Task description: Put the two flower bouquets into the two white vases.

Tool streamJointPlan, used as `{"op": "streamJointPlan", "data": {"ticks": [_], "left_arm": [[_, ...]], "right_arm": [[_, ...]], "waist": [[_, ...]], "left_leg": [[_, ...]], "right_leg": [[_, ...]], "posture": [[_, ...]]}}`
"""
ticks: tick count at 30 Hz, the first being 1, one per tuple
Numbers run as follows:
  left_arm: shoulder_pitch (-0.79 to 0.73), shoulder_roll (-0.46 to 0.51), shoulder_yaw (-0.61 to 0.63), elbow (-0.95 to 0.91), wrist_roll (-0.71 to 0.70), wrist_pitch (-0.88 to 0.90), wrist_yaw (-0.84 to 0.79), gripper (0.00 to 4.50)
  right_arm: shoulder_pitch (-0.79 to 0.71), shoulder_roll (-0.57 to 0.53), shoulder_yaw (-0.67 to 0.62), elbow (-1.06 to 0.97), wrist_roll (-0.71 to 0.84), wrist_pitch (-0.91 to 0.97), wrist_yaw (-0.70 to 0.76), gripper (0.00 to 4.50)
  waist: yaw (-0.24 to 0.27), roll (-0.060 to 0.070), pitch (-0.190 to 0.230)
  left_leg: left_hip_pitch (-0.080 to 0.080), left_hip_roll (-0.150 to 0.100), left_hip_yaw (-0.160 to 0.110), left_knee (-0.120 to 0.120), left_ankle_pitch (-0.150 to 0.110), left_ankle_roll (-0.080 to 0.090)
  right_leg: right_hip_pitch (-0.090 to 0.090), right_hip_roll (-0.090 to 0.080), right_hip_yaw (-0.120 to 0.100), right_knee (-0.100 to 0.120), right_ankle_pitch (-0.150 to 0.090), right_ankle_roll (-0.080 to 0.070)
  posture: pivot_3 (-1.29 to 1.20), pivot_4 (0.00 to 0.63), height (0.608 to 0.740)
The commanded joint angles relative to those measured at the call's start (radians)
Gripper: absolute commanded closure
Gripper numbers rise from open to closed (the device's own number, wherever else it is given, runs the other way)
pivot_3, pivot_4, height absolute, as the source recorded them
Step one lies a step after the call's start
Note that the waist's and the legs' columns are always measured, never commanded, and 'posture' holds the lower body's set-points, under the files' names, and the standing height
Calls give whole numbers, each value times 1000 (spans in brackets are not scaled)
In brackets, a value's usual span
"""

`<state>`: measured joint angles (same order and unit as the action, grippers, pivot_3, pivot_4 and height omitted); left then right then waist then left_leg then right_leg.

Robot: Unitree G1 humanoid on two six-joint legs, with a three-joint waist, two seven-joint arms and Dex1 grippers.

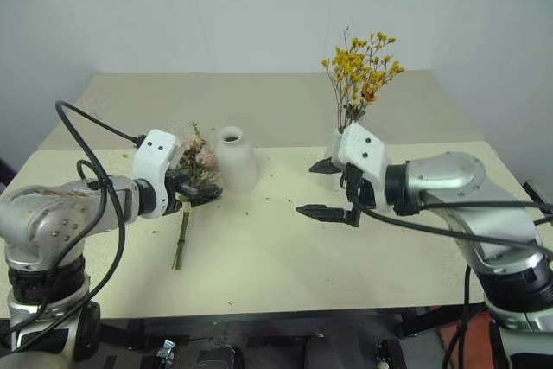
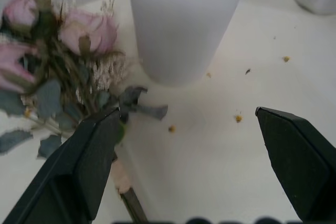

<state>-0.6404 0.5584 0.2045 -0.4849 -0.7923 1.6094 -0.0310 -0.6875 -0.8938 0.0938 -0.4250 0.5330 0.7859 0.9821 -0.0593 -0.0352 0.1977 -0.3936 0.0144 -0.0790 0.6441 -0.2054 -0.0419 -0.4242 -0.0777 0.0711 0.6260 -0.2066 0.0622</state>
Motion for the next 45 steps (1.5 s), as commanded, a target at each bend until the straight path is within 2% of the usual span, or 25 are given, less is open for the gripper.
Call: {"op": "streamJointPlan", "data": {"ticks": [1, 5, 8, 10, 16, 20, 26, 34, 37, 45], "left_arm": [[39, -11, 54, 43, -210, 5, 271, 0], [15, -37, 103, 143, -387, 5, 557, 0], [2, -32, 93, 201, -494, 5, 707, 0], [-20, -32, 87, 247, -547, 5, 767, 0], [-75, -17, 20, 375, -687, 5, 864, 0], [-107, -26, 16, 472, -719, -14, 924, 0], [-140, -34, 16, 572, -691, -14, 941, 0], [-225, -72, 23, 665, -558, -10, 864, 0], [-239, -84, 51, 709, -511, 0, 804, 602], [-256, -106, 63, 716, -375, 5, 700, 3113]], "right_arm": [[-79, 11, 12, 31, -5, 34, 0, 42], [-88, 22, 25, 37, -18, 26, -2, 42], [-65, 15, 10, 17, -10, 32, -2, 42], [-54, 9, 1, 3, -6, 43, -10, 42], [-28, -11, -37, -34, 6, 81, -38, 42], [-9, -20, -58, -54, 14, 106, -60, 42], [17, -22, -69, -77, 16, 123, -81, 42], [29, -17, -67, -79, 11, 139, -119, 42], [33, -10, -78, -83, 25, 148, -130, 0], [67, -4, -101, -79, 38, 165, -171, 0]], "waist": [[5, 0, 0], [18, 0, 0], [25, 0, 0], [29, 0, 0], [40, 0, 0], [42, 0, 0], [42, -1, 0], [45, -1, 0], [43, -1, 0], [44, -1, 0]], "left_leg": [[0, 0, 0, 0, 0, 0], [2, 0, -1, 1, 0, 0], [0, 0, 0, 1, 0, 0], [0, -1, 0, 1, 0, 0], [1, -1, 0, 1, 0, -1], [1, -1, 0, 1, 0, -1], [1, -1, 0, 1, 0, -1], [0, -1, 0, 1, 1, -1], [0, -1, 0, 1, 1, -1], [-1, -1, 0, 1, 1, -1]], "right_leg": [[0, 0, 0, 0, 0, 0], [1, 1, 0, 1, 0, 0], [1, 0, 0, 0, 1, -2], [1, 0, 0, 0, 5, -8], [1, 0, 0, 0, 5, -8], [1, 0, -1, 0, 5, -9], [1, 0, -1, 0, 5, -9], [1, 0, -1, -1, 5, -9], [0, 0, -1, -1, 5, -9], [0, 0, -1, -1, 5, -9]], "posture": [[0, 150, 740], [0, 150, 740], [0, 150, 740], [0, 150, 740], [0, 150, 740], [0, 150, 740], [0, 150, 740], [0, 150, 740], [0, 150, 740], [0, 150, 740]]}}
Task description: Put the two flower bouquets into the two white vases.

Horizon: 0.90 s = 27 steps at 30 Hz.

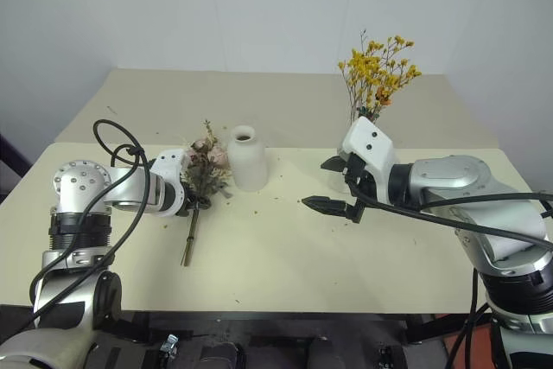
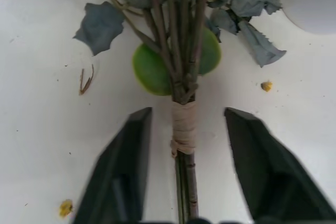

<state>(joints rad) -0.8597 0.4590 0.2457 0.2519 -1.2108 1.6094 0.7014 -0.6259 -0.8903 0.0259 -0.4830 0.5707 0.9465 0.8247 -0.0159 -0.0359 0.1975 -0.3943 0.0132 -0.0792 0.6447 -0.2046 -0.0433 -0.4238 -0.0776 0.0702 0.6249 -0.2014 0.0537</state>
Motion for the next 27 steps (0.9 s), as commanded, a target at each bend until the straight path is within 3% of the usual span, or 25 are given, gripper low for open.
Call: {"op": "streamJointPlan", "data": {"ticks": [1, 4, 10, 15, 18, 23, 27], "left_arm": [[-40, -11, 24, -26, 58, 5, -43, 3442], [-49, -39, 60, -43, 116, -8, -75, 4390], [-84, -27, 54, -142, 295, -103, -131, 4413], [-75, 40, 6, -207, 465, -310, -265, 4413], [-92, 52, 46, -194, 527, -429, -320, 4413], [-71, 96, 90, -196, 603, -780, -574, 4413], [-139, 109, 137, -80, 596, -1000, -788, 4413]], "right_arm": [[9, -8, -35, -21, 1, 3, -15, 0], [19, -5, -35, -21, -1, -2, -23, 0], [31, -7, -38, -19, -1, -13, -29, 0], [28, -12, -57, -17, 5, -15, -27, 0], [29, -17, -73, -17, 4, -14, -31, 0], [39, -14, -96, -23, -1, -8, -52, 0], [58, 9, -108, -33, -29, -35, -106, 0]], "waist": [[0, 0, 0], [1, 0, 0], [-3, 0, 0], [-4, 0, 0], [-2, 0, 0], [-3, 0, 0], [-1, 0, 0]], "left_leg": [[0, 0, 0, 0, 0, 0], [0, 0, 0, 0, 0, 0], [-1, 0, 0, 0, 0, 0], [-1, 0, 0, 0, 0, 0], [-1, 0, 0, 0, 0, 0], [-3, 0, 0, 0, 0, 0], [-3, 0, 0, 0, 0, 0]], "right_leg": [[0, 0, 0, 0, 0, 0], [0, 0, 0, 0, 0, 0], [-1, 0, 0, 0, 0, 0], [-1, 0, 0, 0, 0, 0], [-1, 0, 0, -1, 0, 0], [-1, 0, 0, -2, 0, 0], [-2, 0, -1, -2, 0, 0]], "posture": [[0, 150, 740], [0, 150, 740], [0, 150, 740], [0, 150, 740], [0, 150, 740], [0, 150, 740], [0, 150, 740]]}}
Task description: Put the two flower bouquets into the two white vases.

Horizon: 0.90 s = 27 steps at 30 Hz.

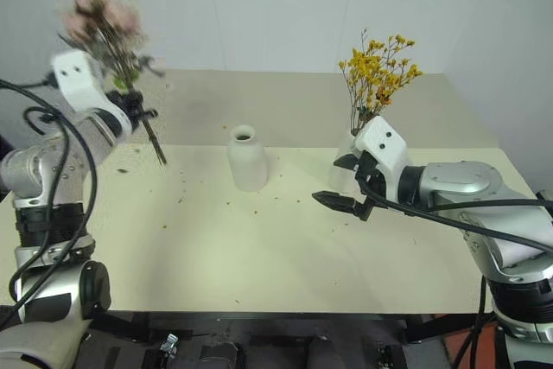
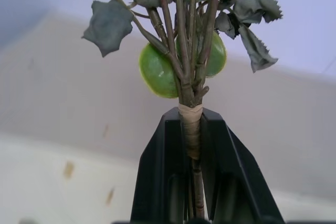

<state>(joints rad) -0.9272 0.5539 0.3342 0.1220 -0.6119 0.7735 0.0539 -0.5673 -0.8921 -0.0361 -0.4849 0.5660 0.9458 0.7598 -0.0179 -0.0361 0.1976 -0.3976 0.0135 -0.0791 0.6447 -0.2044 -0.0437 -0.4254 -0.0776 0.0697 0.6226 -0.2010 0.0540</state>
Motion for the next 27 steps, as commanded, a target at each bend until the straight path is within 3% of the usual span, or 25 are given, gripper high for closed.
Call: {"op": "streamJointPlan", "data": {"ticks": [1, 7, 16, 27], "left_arm": [[-88, 6, 56, 89, -2, -240, -207, 4413], [-173, -61, 31, 381, -35, -488, -713, 4413], [-352, -97, 25, 794, -1, -651, -1115, 4413], [-404, -138, 27, 956, 73, -719, -1204, 4413]], "right_arm": [[1, 16, -45, -30, -27, -35, -52, 0], [43, 33, -56, -73, -7, -63, -49, 0], [81, 46, -92, -118, -33, -32, -147, 0], [119, 42, -130, -169, -30, 13, -203, 0]], "waist": [[1, 0, 0], [4, 0, 0], [-10, 0, 0], [-24, 0, 0]], "left_leg": [[0, 0, 0, 0, 0, 0], [-1, 0, 0, 0, 0, 0], [-5, 0, 0, 1, 0, 1], [-4, 1, 0, 1, 0, 2]], "right_leg": [[0, 0, 0, 0, 0, 0], [1, 0, -1, -3, 0, 1], [0, 0, -1, -9, 4, 3], [0, 0, -1, -7, 3, 5]], "posture": [[0, 150, 740], [0, 150, 740], [0, 150, 740], [0, 150, 740]]}}
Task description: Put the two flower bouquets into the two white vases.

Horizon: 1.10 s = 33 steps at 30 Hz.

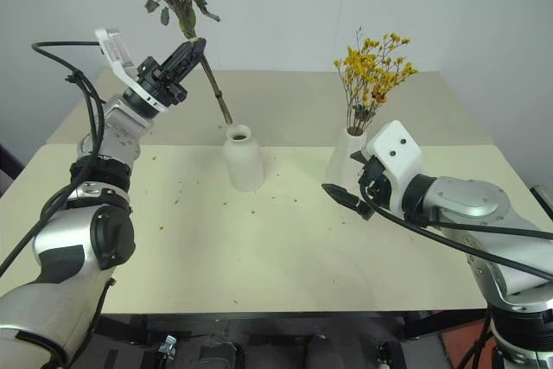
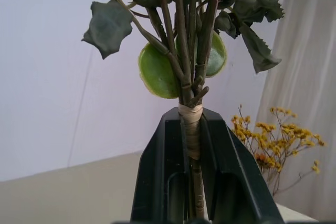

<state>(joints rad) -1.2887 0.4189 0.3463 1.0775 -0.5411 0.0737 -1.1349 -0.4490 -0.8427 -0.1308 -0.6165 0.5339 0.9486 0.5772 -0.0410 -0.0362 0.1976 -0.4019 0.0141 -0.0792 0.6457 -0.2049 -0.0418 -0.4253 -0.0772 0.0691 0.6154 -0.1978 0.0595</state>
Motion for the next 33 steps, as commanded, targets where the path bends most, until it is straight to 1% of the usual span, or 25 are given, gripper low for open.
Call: {"op": "streamJointPlan", "data": {"ticks": [1, 14, 19, 24, 28, 33], "left_arm": [[-39, -8, 17, 6, 2, -23, -21, 4413], [-14, -47, 1, 47, 81, -91, -11, 4413], [21, -60, -18, 27, 103, -102, -35, 4413], [81, -94, -29, -11, 112, -124, -32, 4413], [135, -120, -57, -41, 143, -179, -15, 4413], [152, -130, -55, -53, 145, -197, -6, 4413]], "right_arm": [[2, -5, -36, -38, 3, 12, -25, 0], [11, 0, -32, -26, -5, 12, -52, 0], [17, 0, -18, -19, -14, 1, -54, 0], [21, 3, -11, -1, -26, -16, -53, 0], [38, 11, -8, -6, -31, -30, -46, 0], [52, 14, -2, -12, -43, -46, -48, 0]], "waist": [[-2, 0, 0], [-1, 0, 0], [-1, 0, 0], [-1, 0, 0], [-1, 0, 0], [0, 0, 0]], "left_leg": [[0, 0, 0, 0, 0, 0], [0, 0, 0, 0, 0, 0], [0, 0, 0, 0, 0, 0], [1, 0, 0, 0, 0, 0], [1, 0, 0, 0, 0, 0], [1, 0, 0, 1, 0, 0]], "right_leg": [[0, 0, 0, 0, 0, 0], [0, 0, 0, 0, 1, -1], [0, 0, 0, 0, 1, -2], [0, 0, 0, 1, 1, -2], [0, 0, 0, 1, 1, -2], [0, 0, 0, 2, 1, -2]], "posture": [[0, 150, 740], [0, 150, 740], [0, 150, 740], [0, 150, 740], [0, 150, 740], [0, 150, 740]]}}
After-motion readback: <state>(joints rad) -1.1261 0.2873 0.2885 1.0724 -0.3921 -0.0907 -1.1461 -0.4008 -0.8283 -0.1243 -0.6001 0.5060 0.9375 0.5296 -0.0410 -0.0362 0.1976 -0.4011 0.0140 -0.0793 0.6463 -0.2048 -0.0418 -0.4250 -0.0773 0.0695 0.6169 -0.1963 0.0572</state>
